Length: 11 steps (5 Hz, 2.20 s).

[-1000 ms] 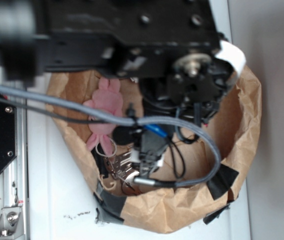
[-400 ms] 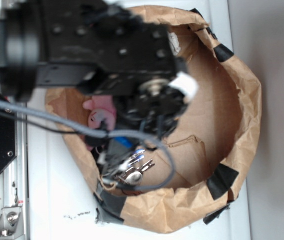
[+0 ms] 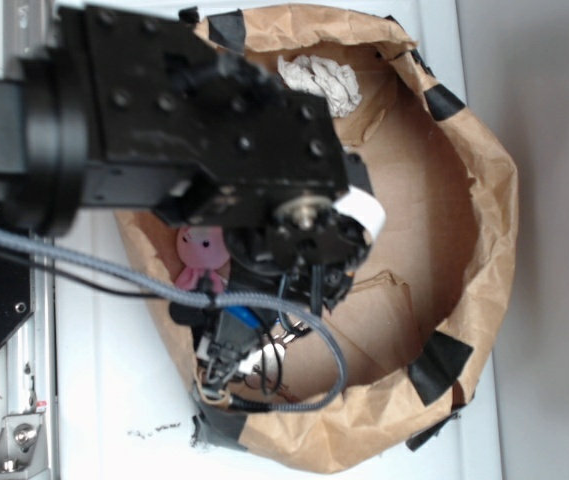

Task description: Grab the silver keys.

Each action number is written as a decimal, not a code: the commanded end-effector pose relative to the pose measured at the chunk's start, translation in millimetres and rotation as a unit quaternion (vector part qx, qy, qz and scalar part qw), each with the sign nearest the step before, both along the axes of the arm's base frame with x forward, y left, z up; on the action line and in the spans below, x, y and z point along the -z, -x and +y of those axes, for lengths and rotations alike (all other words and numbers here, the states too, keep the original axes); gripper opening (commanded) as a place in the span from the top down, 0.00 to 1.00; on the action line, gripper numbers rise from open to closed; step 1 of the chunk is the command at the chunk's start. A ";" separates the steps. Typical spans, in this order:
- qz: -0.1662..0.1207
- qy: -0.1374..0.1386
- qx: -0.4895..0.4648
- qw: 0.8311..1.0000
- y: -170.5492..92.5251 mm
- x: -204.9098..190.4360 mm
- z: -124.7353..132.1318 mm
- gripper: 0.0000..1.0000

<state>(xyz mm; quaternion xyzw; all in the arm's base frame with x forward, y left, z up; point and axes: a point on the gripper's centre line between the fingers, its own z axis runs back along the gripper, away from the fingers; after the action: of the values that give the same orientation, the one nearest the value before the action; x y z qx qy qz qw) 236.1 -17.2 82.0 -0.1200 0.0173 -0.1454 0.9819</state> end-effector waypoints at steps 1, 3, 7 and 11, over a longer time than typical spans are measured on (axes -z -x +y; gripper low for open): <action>-0.017 0.001 0.002 1.000 -12.1 -5.2 -9.9 0.00; -0.037 0.000 -0.018 0.999 -22.7 -12.5 -3.3 0.00; -0.013 0.014 0.042 0.999 4.0 0.2 -21.9 0.00; 0.025 0.041 0.077 0.996 13.4 12.6 -32.2 0.00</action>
<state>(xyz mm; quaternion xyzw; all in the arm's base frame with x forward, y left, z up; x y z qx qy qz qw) 227.9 -38.0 64.1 -0.1631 0.0479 -0.1842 0.9681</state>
